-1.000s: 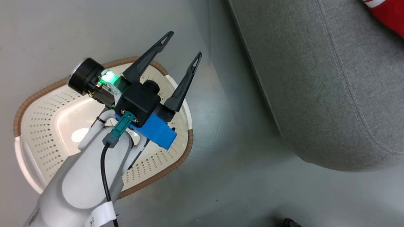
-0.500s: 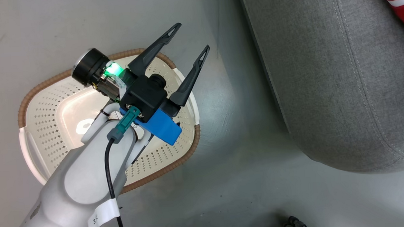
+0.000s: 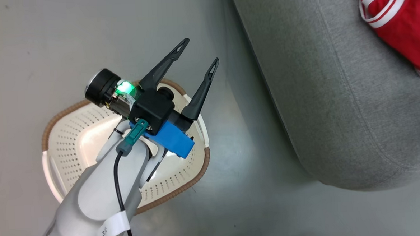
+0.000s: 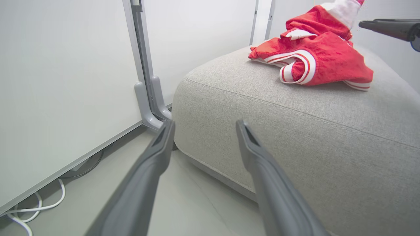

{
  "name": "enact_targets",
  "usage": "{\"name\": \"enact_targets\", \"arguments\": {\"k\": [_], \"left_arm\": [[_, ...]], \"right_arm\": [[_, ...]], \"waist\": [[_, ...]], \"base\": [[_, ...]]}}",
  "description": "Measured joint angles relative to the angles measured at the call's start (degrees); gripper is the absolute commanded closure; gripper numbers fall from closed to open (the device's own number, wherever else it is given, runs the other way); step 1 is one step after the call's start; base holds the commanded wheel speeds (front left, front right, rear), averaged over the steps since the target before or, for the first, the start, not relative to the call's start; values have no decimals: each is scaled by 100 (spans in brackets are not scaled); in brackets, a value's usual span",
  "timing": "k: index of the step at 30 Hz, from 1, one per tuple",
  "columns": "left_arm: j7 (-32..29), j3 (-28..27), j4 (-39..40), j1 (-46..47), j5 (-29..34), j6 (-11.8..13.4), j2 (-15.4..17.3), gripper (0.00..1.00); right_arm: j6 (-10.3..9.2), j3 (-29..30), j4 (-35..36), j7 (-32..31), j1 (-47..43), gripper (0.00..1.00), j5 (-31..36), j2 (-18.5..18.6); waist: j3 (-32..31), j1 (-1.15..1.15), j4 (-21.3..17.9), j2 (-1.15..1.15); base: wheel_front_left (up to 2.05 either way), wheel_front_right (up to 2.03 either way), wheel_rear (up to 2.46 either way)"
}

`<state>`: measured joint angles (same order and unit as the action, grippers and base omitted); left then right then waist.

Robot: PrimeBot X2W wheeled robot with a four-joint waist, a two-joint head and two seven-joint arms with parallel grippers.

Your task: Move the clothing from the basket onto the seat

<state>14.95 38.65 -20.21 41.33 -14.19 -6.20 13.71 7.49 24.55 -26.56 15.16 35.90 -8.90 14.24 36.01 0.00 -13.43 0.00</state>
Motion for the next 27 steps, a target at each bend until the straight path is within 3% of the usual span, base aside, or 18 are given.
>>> {"name": "enact_targets", "arguments": {"k": [5,12,27], "left_arm": [[5,-323,144,-367,-99,89,-53,0],[8,-1060,414,-1088,-188,250,-143,0],[13,-2736,794,-2463,118,309,-521,0]], "right_arm": [[0,-27,692,-1,-737,0,33,-179],[0,-631,1647,-1,-1423,0,98,-447],[0,-1923,2369,-1,-2258,0,20,-688]], "waist": [[-474,0,30,0],[-1193,-1,99,0],[-2348,-1,774,0]], "base": [[0,0,0],[0,0,0],[0,0,0]]}}
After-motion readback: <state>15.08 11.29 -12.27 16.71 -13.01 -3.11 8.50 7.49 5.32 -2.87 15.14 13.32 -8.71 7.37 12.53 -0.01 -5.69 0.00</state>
